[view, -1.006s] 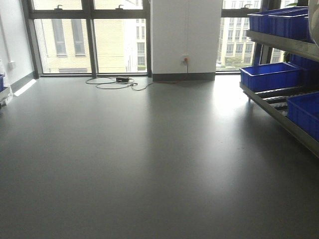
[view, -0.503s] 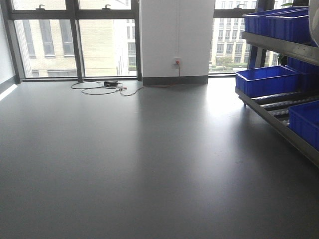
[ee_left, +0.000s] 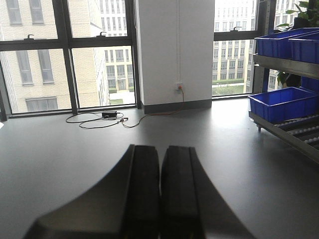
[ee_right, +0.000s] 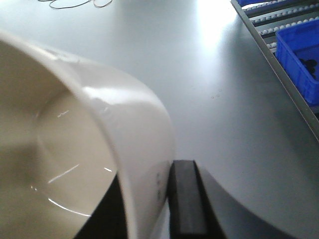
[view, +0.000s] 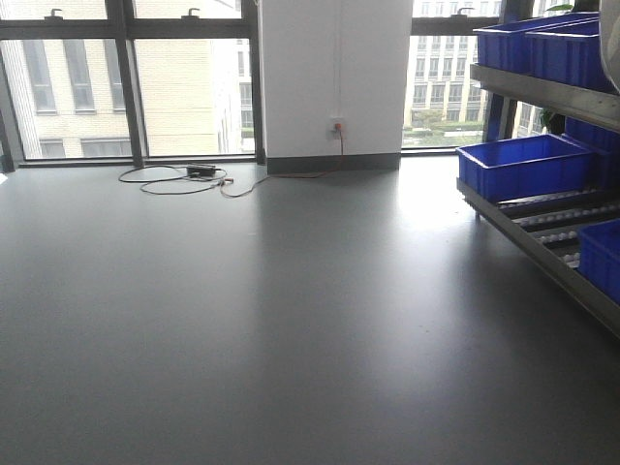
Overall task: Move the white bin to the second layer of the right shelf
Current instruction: 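Turn the base toward the roller shelving holding the white bin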
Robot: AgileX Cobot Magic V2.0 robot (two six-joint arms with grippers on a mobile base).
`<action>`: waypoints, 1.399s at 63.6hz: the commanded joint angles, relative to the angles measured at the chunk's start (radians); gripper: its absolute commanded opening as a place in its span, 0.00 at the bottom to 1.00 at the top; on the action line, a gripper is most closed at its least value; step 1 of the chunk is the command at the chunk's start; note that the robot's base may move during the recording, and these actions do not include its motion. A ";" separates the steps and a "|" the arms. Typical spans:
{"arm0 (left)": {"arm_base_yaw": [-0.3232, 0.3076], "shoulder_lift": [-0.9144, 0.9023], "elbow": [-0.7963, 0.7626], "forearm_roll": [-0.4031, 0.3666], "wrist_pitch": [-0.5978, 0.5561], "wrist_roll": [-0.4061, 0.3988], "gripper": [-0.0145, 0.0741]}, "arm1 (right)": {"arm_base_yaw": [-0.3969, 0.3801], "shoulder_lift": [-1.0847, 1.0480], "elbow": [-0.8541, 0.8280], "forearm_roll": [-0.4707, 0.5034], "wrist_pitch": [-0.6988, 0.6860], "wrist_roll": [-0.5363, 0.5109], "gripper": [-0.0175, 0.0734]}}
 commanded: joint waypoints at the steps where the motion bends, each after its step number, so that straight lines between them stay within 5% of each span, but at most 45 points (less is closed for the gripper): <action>1: -0.003 -0.013 0.033 -0.005 -0.088 -0.007 0.26 | -0.008 0.001 -0.033 0.003 -0.100 0.000 0.25; 89: -0.003 -0.013 0.033 -0.005 -0.088 -0.007 0.26 | -0.008 0.001 -0.033 0.003 -0.100 0.000 0.25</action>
